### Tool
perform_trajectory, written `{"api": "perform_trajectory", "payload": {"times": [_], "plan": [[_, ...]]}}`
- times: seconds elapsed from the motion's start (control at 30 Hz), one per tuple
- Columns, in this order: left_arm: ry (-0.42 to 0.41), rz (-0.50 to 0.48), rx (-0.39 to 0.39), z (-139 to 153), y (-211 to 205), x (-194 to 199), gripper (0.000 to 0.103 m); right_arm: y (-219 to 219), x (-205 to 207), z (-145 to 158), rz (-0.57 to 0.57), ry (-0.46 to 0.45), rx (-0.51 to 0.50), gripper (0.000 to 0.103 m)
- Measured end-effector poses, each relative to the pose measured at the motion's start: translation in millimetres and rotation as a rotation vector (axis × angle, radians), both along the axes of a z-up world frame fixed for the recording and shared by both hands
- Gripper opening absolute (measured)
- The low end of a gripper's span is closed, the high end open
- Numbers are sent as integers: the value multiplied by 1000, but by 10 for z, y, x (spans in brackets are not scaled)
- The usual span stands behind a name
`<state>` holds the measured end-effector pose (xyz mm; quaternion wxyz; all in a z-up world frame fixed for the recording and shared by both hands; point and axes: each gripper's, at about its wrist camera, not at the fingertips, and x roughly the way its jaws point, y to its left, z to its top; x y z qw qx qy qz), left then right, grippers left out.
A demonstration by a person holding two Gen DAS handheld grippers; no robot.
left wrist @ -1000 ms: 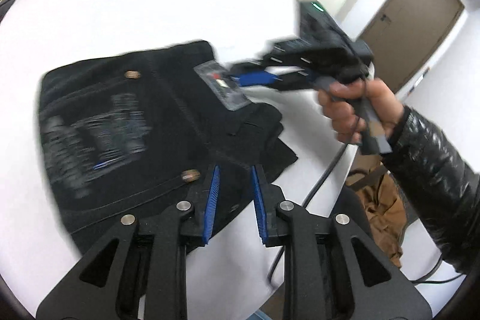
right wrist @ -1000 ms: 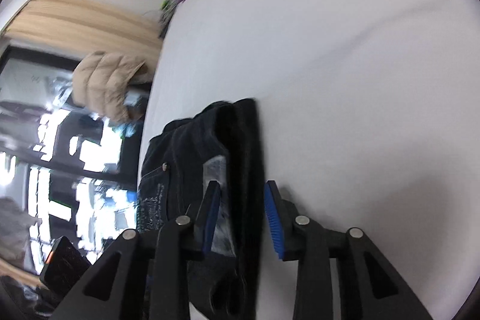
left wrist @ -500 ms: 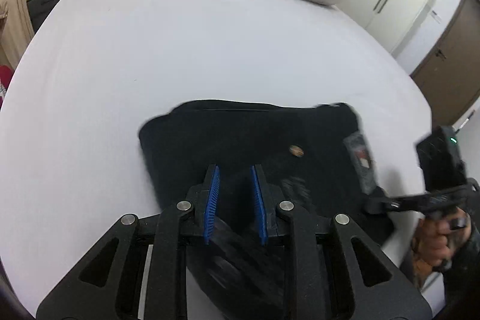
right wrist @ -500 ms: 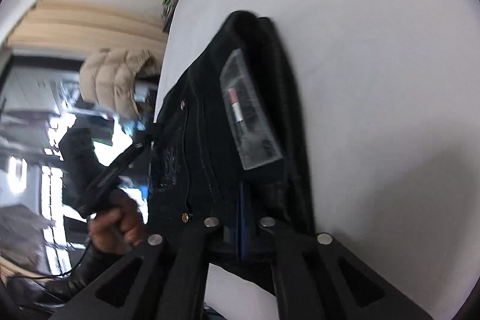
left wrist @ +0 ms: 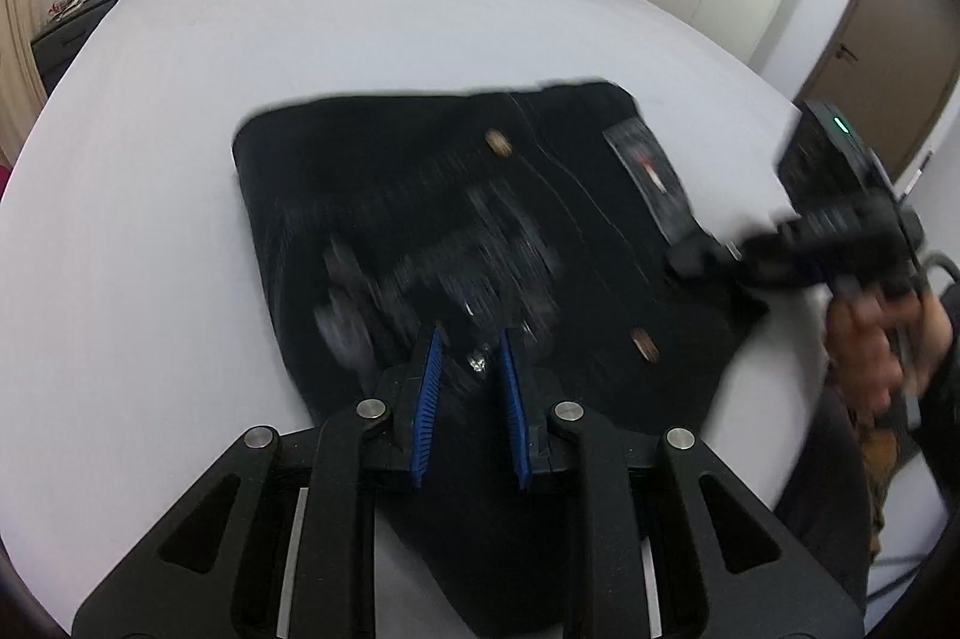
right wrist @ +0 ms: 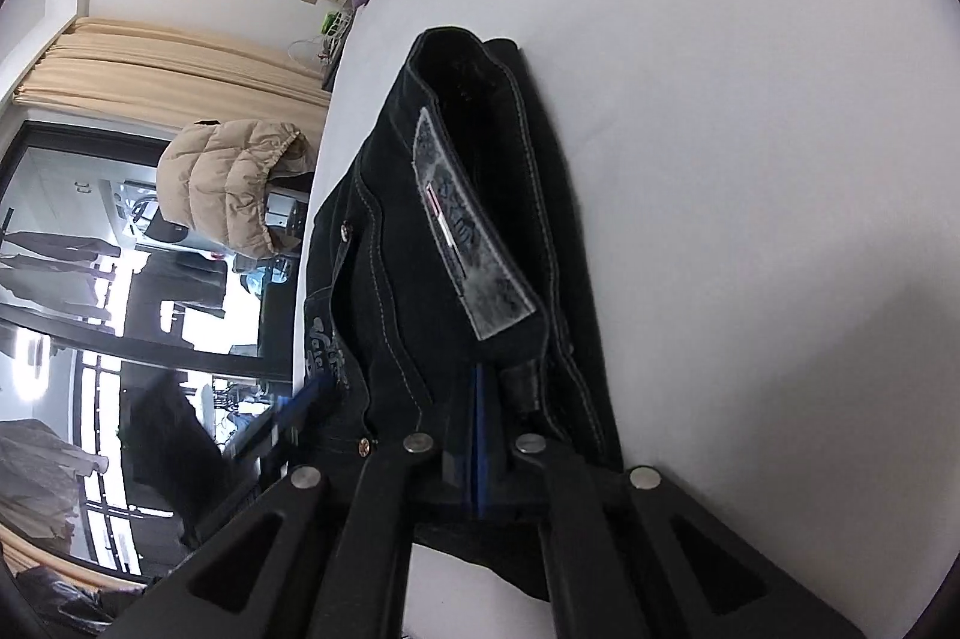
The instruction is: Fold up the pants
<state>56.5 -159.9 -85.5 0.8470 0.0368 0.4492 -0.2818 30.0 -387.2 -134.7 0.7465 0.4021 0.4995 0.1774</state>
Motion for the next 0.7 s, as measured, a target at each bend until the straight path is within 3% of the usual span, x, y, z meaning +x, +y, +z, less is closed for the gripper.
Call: {"api": "perform_trajectory", "payload": {"times": [0.17, 0.53, 0.7], "plan": [[-31, -44, 29, -24, -9, -450, 18, 63, -68, 24, -17, -20, -26, 0], [26, -24, 11, -78, 40, -403, 18, 243, -283, 174, -43, -62, -98, 0], [38, -19, -3, -81, 62, -371, 18, 139, -439, 156, -71, -83, -60, 0]]}}
